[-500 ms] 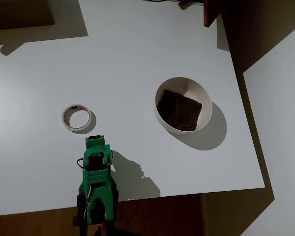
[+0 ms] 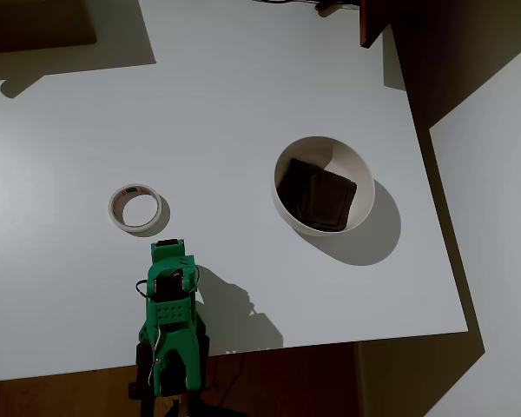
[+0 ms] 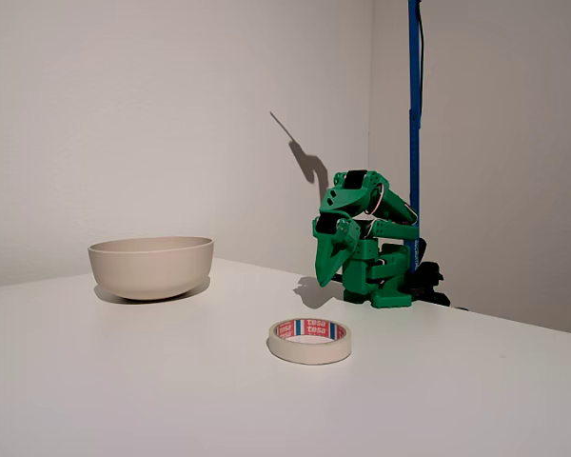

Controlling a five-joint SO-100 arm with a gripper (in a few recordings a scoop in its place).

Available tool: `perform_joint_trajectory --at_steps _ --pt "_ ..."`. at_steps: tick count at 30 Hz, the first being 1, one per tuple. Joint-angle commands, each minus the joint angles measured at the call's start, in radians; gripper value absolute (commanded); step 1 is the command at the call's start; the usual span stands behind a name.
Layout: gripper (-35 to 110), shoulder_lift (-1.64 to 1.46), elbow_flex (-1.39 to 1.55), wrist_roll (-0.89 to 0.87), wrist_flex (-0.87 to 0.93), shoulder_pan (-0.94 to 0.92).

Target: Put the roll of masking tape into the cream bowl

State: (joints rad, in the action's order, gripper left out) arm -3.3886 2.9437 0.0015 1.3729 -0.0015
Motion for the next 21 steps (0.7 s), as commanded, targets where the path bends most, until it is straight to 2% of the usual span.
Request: perform_joint_trajectory --at_steps 1,11,17,21 --pt "-8 -0.002 -0.031 -0.006 0.012 -0.008" --pt "-8 0.029 -0.049 -0.014 -0.069 0.002" --pt "-8 0.357 -0.167 -0.031 -0.189 0.025" --pt "-8 0.575 -0.31 -0.067 -0.204 0.097"
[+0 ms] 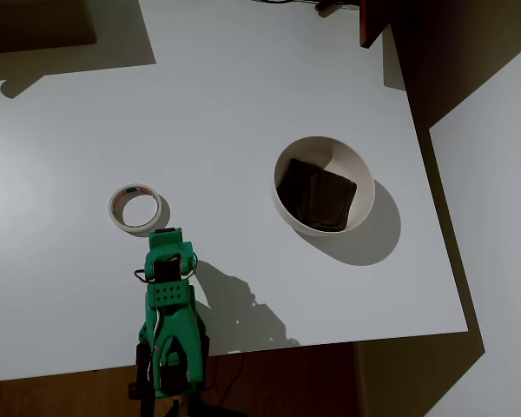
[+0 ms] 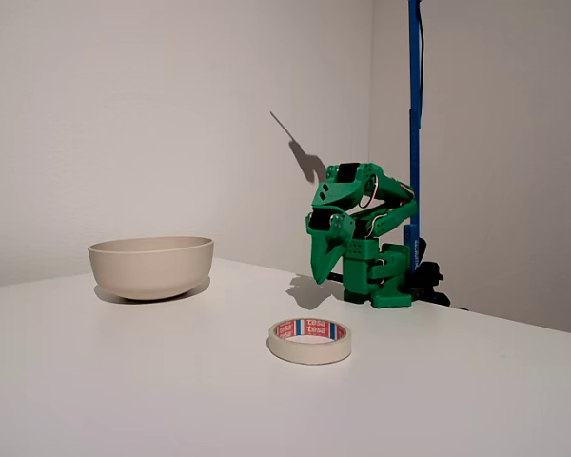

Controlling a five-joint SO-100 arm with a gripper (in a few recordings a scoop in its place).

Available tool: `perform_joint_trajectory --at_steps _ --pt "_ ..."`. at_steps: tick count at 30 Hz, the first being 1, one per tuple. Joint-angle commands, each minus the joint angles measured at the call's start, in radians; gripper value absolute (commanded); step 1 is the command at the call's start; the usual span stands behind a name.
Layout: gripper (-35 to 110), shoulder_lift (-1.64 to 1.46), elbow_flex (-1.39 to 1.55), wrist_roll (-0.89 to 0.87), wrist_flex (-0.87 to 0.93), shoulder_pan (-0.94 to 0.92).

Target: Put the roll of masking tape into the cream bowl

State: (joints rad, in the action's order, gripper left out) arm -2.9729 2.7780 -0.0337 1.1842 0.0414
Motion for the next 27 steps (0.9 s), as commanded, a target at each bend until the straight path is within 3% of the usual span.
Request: perform_joint_trajectory --at_steps 1,10,13,27 --pt "-8 0.209 -0.186 -0.041 -0.008 0.067" --pt "-8 0.603 -0.44 -0.066 -0.025 0.137" --pt "17 0.612 -0.442 -0.095 -0.043 0.138" --pt "14 0.733 -0.443 -0.163 -0.077 0.198"
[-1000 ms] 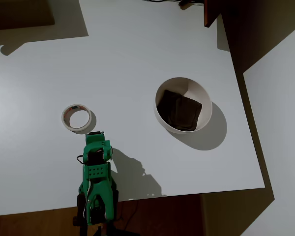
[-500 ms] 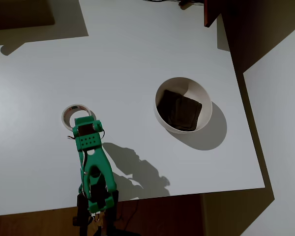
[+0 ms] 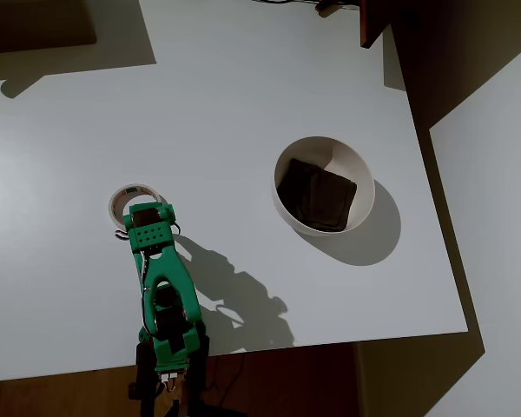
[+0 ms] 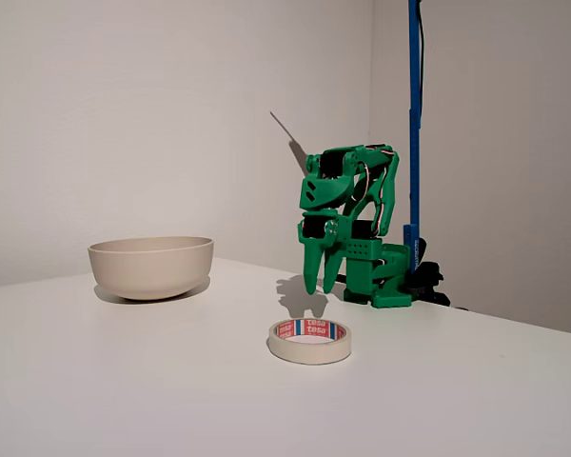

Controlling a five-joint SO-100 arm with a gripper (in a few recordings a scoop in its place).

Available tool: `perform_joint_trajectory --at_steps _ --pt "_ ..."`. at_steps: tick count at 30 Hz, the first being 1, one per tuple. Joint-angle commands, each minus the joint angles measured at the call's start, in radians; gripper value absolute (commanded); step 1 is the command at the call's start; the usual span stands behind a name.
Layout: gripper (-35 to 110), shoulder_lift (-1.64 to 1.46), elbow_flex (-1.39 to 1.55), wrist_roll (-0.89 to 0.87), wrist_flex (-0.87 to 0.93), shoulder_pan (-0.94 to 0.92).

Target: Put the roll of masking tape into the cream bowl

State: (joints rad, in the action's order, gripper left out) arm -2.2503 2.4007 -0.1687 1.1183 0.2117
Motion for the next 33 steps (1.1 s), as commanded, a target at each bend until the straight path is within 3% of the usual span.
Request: perform_joint_trajectory --at_steps 1,33 --pt "13 0.021 -0.066 -0.032 -0.015 0.031" --pt "11 0.333 -0.137 -0.064 -0.14 0.034"
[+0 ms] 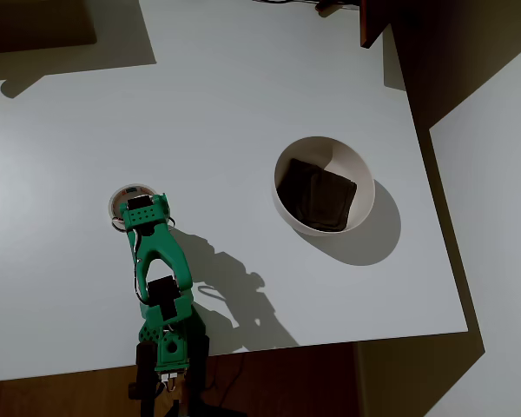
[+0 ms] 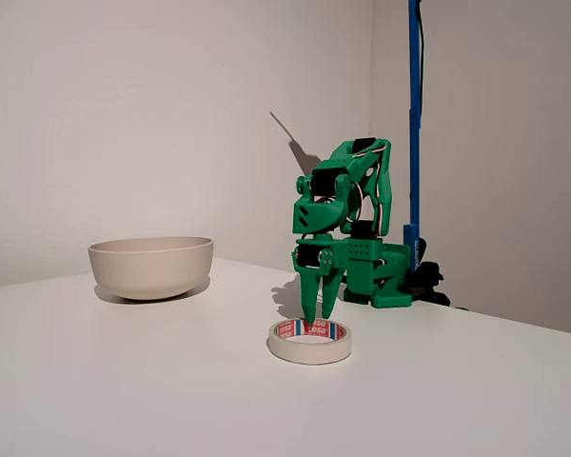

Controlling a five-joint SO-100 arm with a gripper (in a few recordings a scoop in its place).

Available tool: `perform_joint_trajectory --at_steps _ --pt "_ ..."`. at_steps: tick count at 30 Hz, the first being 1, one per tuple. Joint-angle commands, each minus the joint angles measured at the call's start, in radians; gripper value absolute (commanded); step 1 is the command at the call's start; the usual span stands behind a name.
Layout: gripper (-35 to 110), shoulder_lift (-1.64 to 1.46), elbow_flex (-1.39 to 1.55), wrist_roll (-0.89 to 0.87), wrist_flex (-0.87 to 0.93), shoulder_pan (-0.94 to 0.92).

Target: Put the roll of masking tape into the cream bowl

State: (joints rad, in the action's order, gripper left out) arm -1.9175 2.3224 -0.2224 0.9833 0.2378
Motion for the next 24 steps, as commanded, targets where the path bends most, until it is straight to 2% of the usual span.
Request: perform_joint_trajectory --at_steps 1,12,16,19,24 --pt "11 0.009 -0.06 -0.011 -0.009 0.006" --pt "9 0.086 -0.077 -0.014 -0.028 0.011" --pt "3 0.092 -0.081 -0.011 -0.028 0.012" --pt "-8 0.095 -0.083 -0.014 -0.026 0.012" --pt "-8 0.095 -0.081 -0.009 -0.026 0.015"
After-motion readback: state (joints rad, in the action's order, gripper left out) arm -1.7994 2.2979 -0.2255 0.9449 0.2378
